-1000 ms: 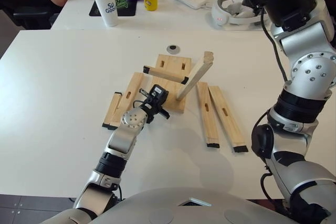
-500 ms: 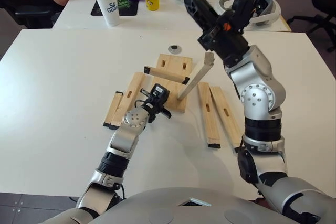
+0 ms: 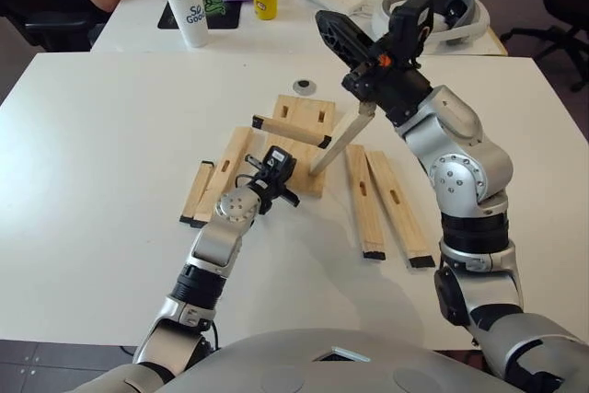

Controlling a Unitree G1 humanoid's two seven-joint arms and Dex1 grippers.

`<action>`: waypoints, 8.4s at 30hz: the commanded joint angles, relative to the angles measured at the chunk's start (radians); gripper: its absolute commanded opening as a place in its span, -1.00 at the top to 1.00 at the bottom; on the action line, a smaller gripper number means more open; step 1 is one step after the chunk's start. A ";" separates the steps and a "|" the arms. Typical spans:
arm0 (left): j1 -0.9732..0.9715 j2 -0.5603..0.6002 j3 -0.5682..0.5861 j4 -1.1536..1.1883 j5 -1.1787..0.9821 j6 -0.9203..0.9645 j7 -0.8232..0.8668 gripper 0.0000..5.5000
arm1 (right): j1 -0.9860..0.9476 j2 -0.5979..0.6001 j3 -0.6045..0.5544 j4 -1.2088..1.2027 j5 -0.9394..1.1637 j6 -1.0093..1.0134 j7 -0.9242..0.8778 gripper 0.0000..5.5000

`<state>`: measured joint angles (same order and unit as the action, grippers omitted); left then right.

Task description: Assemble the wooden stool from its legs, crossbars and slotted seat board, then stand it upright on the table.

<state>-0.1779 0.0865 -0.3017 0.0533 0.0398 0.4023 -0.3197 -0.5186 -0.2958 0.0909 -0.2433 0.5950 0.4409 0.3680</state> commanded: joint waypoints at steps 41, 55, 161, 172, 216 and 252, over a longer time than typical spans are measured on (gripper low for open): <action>0.389 0.252 0.115 -0.782 -0.107 0.285 -0.006 1.00 | 0.712 -0.003 -0.467 -0.635 0.201 0.964 -0.253 0.46; 0.277 0.243 0.066 -0.747 -0.146 0.317 -0.036 1.00 | 0.637 0.213 -0.405 -0.692 0.047 1.163 -0.410 -0.27; -0.661 0.549 0.507 -0.239 -1.851 0.595 0.012 -0.29 | 0.012 -0.379 -0.403 -0.051 0.905 0.578 0.501 0.25; -0.687 0.569 0.496 -0.210 -1.833 0.621 -0.031 -0.23 | 0.055 -0.392 -0.404 -0.046 0.844 0.558 0.543 0.25; -0.769 0.771 0.634 -0.174 -1.685 0.612 -0.092 0.26 | 0.565 -0.459 0.015 -0.060 -0.022 0.118 0.664 -0.27; -0.286 0.755 0.599 -0.089 -0.761 0.187 -0.455 0.26 | 0.420 -0.106 0.150 0.163 -0.492 0.019 0.170 1.00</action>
<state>-0.5159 0.8628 0.3057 -0.0122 -0.7584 0.6206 -0.7707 -0.0791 -0.3957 0.2740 -0.1025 0.1236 0.4594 0.5637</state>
